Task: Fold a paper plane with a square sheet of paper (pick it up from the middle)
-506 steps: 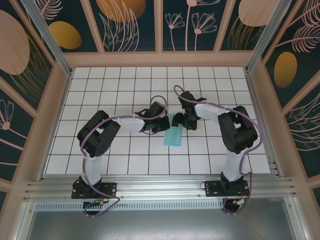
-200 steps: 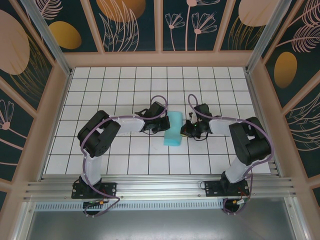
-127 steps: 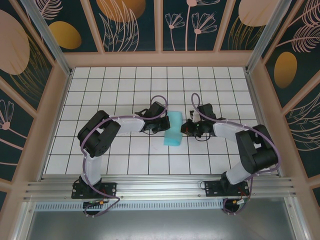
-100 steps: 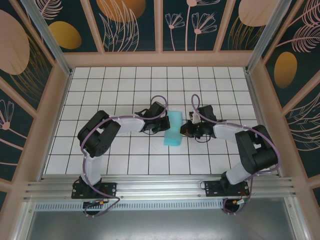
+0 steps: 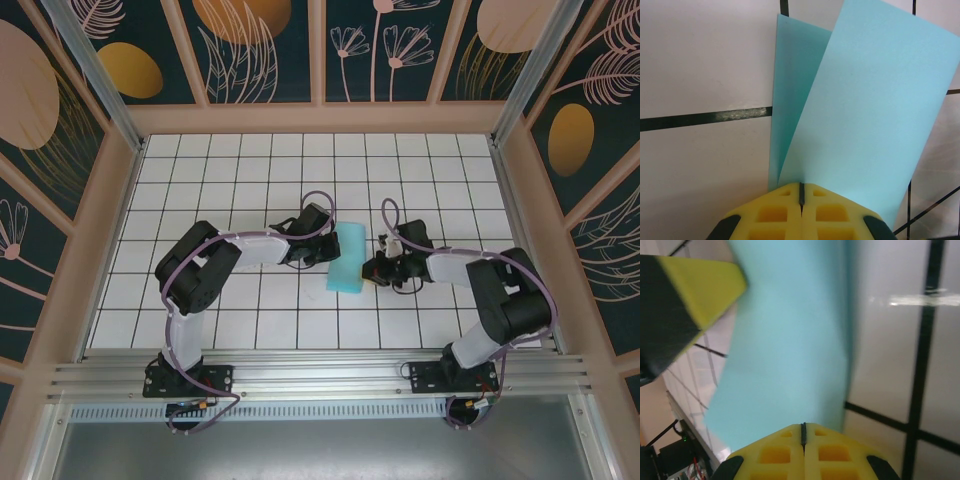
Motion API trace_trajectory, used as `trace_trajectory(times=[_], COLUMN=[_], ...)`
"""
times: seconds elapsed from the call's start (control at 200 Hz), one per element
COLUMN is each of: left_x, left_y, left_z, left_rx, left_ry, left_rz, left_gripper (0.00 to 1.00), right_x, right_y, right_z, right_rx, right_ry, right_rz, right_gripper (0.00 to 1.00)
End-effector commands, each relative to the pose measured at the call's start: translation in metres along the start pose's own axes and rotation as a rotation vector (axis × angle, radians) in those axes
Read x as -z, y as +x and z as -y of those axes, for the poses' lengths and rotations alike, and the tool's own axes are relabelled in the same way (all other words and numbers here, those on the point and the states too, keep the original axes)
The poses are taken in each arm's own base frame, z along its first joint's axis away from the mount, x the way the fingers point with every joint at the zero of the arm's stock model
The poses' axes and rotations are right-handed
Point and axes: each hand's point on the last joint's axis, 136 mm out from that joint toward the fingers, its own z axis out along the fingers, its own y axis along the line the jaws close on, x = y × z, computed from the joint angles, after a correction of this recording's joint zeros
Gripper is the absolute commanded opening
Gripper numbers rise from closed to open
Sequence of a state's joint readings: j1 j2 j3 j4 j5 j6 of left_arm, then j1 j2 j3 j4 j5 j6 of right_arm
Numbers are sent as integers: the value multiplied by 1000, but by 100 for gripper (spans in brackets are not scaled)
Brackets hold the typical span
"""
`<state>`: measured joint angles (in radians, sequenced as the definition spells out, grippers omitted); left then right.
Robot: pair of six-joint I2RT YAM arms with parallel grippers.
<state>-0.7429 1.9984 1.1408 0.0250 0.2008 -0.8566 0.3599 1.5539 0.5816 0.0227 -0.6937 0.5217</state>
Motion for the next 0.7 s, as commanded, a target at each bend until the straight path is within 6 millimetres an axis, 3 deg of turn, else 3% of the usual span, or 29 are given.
trace_trajectory(times=[0.0,0.205,0.295,0.39,0.696], left_x=[-13,-14,-13,-13,-13], left_y=[25,26,27,26,22], left_z=[-34,-35,-36,-37,-34], left_rx=[2,4,3,5,-11], left_ry=[-105,-103,-106,-111,-119], left_rz=[-70,-71,-70,-65,-63], left_gripper=[0,0,0,0,0], right_x=[6,-3,-9,-8,5], right_y=[8,23,30,32,13], right_z=[-16,-3,27,39,-20], right_rx=[36,0,-52,-72,-21], right_ry=[-70,-78,24,85,-92], right_rz=[-19,-59,-75,-74,-44], right_gripper=[0,0,0,0,4])
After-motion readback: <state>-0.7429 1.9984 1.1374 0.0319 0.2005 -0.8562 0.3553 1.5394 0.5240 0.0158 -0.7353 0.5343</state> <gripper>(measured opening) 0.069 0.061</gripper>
